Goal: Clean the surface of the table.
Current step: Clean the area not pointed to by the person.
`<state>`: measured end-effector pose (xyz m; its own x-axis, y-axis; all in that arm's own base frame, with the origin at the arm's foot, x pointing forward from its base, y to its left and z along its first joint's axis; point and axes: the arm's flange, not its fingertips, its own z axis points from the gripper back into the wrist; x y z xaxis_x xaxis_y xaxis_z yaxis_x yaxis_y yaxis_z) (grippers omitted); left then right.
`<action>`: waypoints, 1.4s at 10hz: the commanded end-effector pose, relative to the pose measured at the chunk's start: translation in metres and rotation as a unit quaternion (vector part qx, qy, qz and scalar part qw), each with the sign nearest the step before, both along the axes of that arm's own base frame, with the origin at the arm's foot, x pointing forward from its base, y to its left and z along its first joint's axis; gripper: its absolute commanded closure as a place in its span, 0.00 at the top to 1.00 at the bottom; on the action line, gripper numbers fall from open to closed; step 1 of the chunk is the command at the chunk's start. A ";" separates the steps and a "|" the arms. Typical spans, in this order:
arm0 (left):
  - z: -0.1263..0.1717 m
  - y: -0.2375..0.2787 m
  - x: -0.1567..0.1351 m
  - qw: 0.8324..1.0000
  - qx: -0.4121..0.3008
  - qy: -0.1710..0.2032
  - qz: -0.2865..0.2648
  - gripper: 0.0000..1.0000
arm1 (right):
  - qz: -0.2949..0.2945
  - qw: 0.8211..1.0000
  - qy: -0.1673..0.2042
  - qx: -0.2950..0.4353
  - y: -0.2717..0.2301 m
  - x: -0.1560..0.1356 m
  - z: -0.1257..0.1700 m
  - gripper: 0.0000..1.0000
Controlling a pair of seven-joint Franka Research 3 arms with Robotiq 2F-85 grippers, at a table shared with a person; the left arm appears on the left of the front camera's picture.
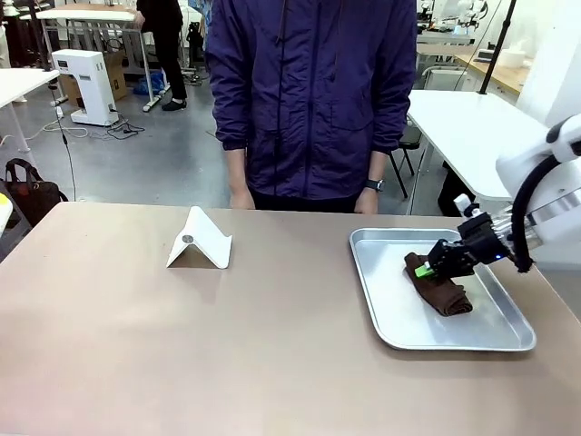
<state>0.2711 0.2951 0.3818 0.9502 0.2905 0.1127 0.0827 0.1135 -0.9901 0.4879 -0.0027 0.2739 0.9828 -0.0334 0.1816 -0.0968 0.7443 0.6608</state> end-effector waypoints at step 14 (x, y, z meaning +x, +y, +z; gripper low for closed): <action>0.004 -0.004 -0.001 1.000 -0.002 0.005 0.002 0.22 | -0.096 0.926 0.097 0.353 -0.033 -0.123 0.124 0.12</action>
<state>0.2705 0.2945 0.3816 0.9500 0.2914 0.1125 0.0828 0.1123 -0.9902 0.3836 -0.0367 0.3829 0.9679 -0.2254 -0.1111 0.1429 0.1301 0.9811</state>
